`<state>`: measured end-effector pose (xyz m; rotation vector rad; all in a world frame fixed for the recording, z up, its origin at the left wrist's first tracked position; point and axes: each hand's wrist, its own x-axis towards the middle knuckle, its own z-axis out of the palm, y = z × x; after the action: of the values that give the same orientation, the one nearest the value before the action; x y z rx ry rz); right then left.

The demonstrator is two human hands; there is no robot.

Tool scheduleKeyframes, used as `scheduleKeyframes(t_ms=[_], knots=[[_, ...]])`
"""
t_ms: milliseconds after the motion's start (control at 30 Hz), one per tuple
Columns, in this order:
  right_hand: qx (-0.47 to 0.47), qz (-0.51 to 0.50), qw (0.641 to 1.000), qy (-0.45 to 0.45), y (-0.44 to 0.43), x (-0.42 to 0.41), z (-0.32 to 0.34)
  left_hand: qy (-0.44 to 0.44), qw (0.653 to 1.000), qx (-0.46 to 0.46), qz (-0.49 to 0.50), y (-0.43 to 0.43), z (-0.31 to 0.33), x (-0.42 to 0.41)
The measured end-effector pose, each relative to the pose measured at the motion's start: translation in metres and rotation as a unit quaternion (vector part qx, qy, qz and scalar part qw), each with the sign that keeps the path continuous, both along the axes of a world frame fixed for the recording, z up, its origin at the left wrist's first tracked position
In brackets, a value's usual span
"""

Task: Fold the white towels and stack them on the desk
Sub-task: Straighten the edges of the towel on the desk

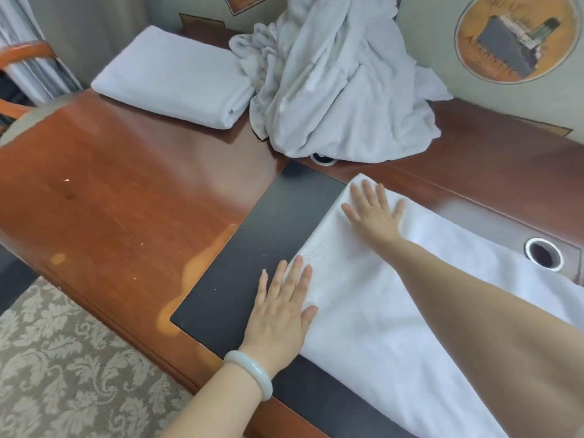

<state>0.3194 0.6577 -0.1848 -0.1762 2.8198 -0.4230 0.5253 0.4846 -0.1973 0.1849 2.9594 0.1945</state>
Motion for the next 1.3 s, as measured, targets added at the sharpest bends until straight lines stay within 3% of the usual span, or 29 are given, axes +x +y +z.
scheduleKeyframes(t_ms=[133, 233, 300, 367, 433, 467, 500, 567, 633, 700, 733, 967, 1067, 1200, 1300], knots=[[-0.082, -0.039, 0.989, 0.118, 0.026, 0.063, 0.022, 0.033, 0.998, -0.018, -0.056, 0.029, 0.023, -0.027], [-0.026, 0.031, 0.992, 0.118, 0.057, 0.157, 0.007, 0.026, 0.989, -0.021, -0.145, 0.050, 0.015, -0.046], [0.051, 0.017, 0.995, 0.088, 0.100, 0.194, -0.011, -0.009, 0.986, -0.044, -0.159, 0.051, 0.002, -0.053], [0.060, -0.137, 0.984, 0.098, 0.144, 0.214, -0.009, -0.030, 0.985, -0.064, -0.159, 0.048, -0.004, -0.055], [-0.034, -0.326, 0.937, 0.119, 0.171, 0.239, 0.018, -0.034, 0.985, -0.061, -0.156, 0.050, 0.002, -0.057], [-0.130, -0.412, 0.896, 0.105, 0.176, 0.255, 0.036, -0.031, 0.987, -0.054, -0.149, 0.056, 0.008, -0.058], [-0.245, -0.494, 0.832, 0.052, 0.175, 0.273, 0.051, -0.020, 0.988, -0.041, -0.146, 0.063, 0.014, -0.059], [-0.464, -0.602, 0.640, -0.111, 0.158, 0.307, 0.070, 0.004, 0.986, -0.020, -0.166, 0.081, 0.026, -0.062], [-0.584, -0.613, 0.453, -0.278, 0.131, 0.325, 0.071, 0.006, 0.981, -0.021, -0.194, 0.093, 0.027, -0.069], [-0.639, -0.603, 0.333, -0.343, 0.107, 0.331, 0.060, -0.038, 0.982, -0.025, -0.183, 0.098, 0.023, -0.076], [-0.654, -0.602, 0.307, -0.341, 0.099, 0.330, 0.055, -0.060, 0.983, -0.031, -0.173, 0.098, 0.020, -0.078], [-0.708, -0.606, 0.282, -0.227, 0.064, 0.333, 0.052, -0.041, 0.985, -0.028, -0.163, 0.094, 0.004, -0.076], [-0.696, -0.617, 0.295, -0.218, 0.061, 0.332, 0.055, -0.040, 0.986, 0.002, -0.160, 0.093, 0.007, -0.075], [-0.680, -0.613, 0.344, -0.209, 0.059, 0.325, 0.059, -0.011, 0.992, 0.011, -0.123, 0.071, 0.008, -0.068], [-0.696, -0.625, 0.306, -0.179, 0.057, 0.323, 0.058, 0.007, 0.992, -0.002, -0.125, 0.056, 0.001, -0.066]])
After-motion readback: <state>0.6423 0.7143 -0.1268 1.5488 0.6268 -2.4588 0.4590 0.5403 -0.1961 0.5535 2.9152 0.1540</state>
